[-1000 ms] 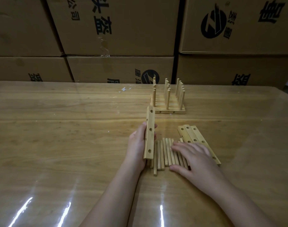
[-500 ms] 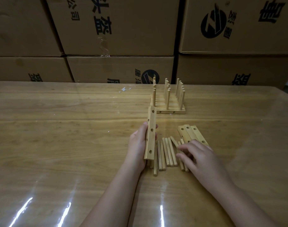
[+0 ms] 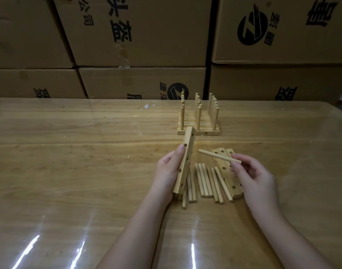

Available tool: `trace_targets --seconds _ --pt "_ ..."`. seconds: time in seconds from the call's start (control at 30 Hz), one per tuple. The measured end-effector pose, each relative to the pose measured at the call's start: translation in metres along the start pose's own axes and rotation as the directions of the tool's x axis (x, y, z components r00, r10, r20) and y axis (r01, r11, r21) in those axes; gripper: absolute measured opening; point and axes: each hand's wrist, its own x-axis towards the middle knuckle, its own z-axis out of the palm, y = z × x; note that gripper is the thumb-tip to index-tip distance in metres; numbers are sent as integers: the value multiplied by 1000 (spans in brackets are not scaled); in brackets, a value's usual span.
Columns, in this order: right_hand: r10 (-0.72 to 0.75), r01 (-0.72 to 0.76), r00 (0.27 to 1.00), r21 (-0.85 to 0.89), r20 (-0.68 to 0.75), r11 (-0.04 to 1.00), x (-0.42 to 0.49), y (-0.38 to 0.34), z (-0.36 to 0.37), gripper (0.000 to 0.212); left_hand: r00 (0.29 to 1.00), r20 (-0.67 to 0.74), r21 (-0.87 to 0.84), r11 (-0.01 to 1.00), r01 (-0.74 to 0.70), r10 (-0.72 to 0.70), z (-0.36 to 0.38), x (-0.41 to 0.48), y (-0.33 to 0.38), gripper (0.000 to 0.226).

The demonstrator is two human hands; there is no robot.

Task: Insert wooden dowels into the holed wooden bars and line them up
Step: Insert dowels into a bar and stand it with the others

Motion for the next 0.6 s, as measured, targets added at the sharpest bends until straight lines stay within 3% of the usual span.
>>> trace_targets --seconds 0.2,0.4,0.6 --pt "-6 8 999 56 -46 998 -2 -3 2 18 999 38 216 976 -39 32 5 -2 -4 30" --pt "30 -11 995 183 -100 983 1 -6 3 22 999 44 227 973 -33 23 6 -1 -5 34" --pt "65 -48 993 162 -98 986 1 -4 2 21 997 60 315 947 -64 48 6 0 -7 36"
